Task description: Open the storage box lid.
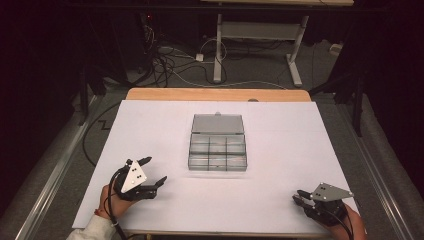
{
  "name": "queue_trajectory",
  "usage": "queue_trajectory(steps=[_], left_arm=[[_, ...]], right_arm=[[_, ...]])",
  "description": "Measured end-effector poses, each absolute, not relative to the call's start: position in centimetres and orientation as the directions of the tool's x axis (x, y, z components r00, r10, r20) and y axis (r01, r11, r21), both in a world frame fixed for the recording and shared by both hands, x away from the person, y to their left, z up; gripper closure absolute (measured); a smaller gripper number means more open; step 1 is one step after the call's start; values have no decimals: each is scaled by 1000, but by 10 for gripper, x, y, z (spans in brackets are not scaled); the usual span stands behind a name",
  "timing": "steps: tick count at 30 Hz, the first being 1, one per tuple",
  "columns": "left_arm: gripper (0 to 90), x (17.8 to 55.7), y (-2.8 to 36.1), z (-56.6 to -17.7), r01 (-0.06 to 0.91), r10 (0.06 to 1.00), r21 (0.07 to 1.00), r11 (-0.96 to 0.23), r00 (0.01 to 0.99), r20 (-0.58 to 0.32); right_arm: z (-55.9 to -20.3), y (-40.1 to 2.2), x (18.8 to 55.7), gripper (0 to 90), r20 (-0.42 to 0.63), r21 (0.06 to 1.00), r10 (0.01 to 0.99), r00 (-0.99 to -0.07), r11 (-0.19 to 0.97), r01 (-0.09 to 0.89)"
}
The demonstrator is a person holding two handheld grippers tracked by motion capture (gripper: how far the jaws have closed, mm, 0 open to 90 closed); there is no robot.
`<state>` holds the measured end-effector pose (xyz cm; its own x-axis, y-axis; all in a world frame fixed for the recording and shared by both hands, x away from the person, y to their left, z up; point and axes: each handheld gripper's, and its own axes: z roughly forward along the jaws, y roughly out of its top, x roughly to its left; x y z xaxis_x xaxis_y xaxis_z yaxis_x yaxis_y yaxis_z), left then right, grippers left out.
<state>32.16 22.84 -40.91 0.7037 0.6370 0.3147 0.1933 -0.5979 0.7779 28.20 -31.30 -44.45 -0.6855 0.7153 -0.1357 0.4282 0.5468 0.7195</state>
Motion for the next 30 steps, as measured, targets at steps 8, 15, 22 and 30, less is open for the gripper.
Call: queue_trajectory(steps=[8,15,22,30], left_arm=[[203,325,228,-413,204,628,766,-610,714,309],[204,325,227,-414,209,623,762,-613,720,305],[203,328,225,-415,211,618,762,-613,728,296],[204,330,221,-418,206,601,753,-625,742,296]], right_arm=[[-442,-303,277,686,-264,677,681,-683,635,371],[-443,-303,277,845,-221,685,663,-715,627,370],[-446,-313,282,856,-112,720,683,-722,556,415],[-445,-314,284,874,-102,723,668,-737,559,407]])
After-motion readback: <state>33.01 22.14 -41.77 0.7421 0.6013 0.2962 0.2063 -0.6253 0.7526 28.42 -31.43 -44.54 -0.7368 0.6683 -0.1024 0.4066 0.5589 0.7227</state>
